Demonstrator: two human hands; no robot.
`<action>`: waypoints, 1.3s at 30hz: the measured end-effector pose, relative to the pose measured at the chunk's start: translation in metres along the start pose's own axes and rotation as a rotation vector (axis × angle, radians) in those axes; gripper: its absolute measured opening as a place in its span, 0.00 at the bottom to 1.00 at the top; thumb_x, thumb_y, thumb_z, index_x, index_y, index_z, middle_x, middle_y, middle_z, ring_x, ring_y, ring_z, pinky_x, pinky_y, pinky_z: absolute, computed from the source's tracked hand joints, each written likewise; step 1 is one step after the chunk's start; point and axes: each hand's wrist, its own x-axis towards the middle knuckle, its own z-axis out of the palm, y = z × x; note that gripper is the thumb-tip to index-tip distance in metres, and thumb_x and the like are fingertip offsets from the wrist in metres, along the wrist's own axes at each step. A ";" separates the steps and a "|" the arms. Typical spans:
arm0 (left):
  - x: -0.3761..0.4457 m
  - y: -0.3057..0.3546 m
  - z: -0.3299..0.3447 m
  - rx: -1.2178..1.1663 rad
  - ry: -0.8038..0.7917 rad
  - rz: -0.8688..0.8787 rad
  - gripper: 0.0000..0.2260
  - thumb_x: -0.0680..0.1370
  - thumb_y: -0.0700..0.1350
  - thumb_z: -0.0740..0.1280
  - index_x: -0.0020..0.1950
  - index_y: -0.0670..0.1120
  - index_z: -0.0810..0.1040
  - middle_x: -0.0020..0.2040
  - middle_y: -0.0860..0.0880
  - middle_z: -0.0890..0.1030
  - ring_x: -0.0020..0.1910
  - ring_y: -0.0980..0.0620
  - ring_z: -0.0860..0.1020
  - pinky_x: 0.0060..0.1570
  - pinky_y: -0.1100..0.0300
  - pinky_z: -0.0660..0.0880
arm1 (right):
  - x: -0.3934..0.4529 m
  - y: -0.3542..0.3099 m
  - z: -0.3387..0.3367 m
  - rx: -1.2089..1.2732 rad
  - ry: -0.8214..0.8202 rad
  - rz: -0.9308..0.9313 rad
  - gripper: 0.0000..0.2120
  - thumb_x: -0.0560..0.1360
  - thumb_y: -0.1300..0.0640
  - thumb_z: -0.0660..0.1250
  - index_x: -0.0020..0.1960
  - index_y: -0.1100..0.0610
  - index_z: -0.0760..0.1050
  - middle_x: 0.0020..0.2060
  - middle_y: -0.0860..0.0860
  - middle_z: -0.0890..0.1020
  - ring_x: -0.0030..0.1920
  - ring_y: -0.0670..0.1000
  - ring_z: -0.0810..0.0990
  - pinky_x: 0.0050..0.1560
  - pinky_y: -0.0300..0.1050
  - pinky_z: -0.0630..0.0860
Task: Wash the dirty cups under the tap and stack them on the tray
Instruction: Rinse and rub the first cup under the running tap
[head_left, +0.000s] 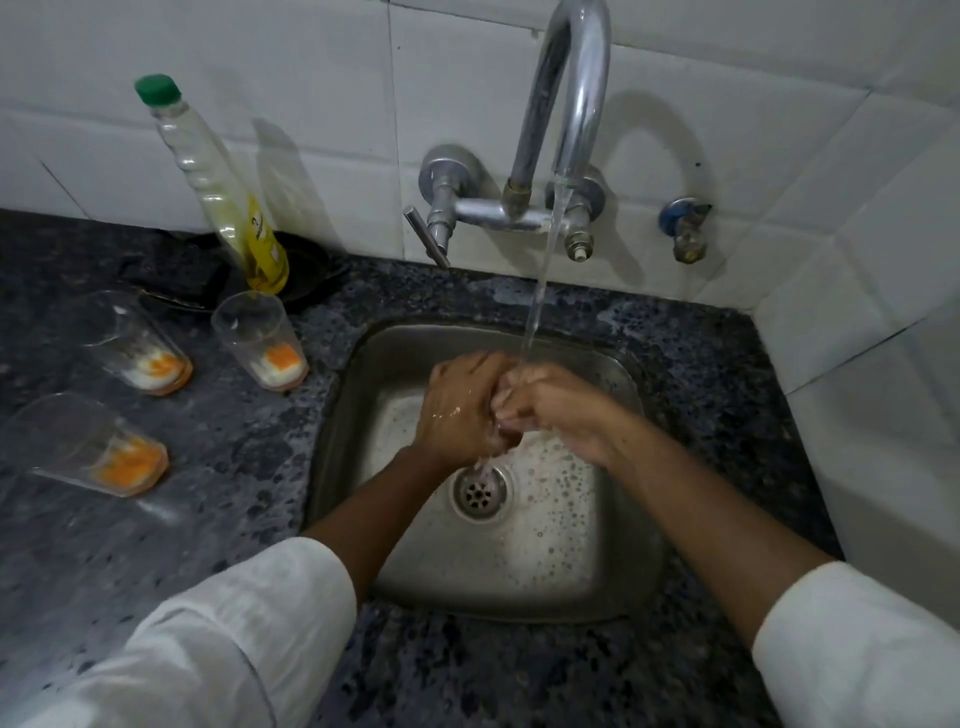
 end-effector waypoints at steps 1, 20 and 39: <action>-0.004 0.003 -0.001 0.053 0.070 0.020 0.21 0.61 0.49 0.72 0.53 0.48 0.77 0.44 0.51 0.80 0.44 0.46 0.80 0.49 0.53 0.75 | 0.000 0.003 0.003 0.056 0.012 -0.025 0.10 0.72 0.72 0.64 0.41 0.57 0.75 0.36 0.51 0.78 0.41 0.47 0.78 0.44 0.39 0.77; 0.001 0.011 -0.007 0.146 0.008 -0.086 0.19 0.62 0.46 0.76 0.50 0.49 0.77 0.43 0.51 0.80 0.43 0.46 0.80 0.44 0.57 0.72 | 0.000 0.015 0.013 0.043 0.120 -0.186 0.06 0.70 0.73 0.65 0.41 0.64 0.75 0.34 0.54 0.78 0.37 0.48 0.78 0.43 0.45 0.75; 0.000 -0.007 -0.011 -0.698 -0.331 -0.298 0.16 0.53 0.42 0.75 0.38 0.49 0.81 0.37 0.53 0.84 0.40 0.51 0.82 0.42 0.53 0.79 | -0.014 -0.002 0.010 -1.065 0.209 -0.599 0.06 0.77 0.51 0.64 0.50 0.53 0.74 0.48 0.50 0.81 0.45 0.52 0.81 0.44 0.48 0.76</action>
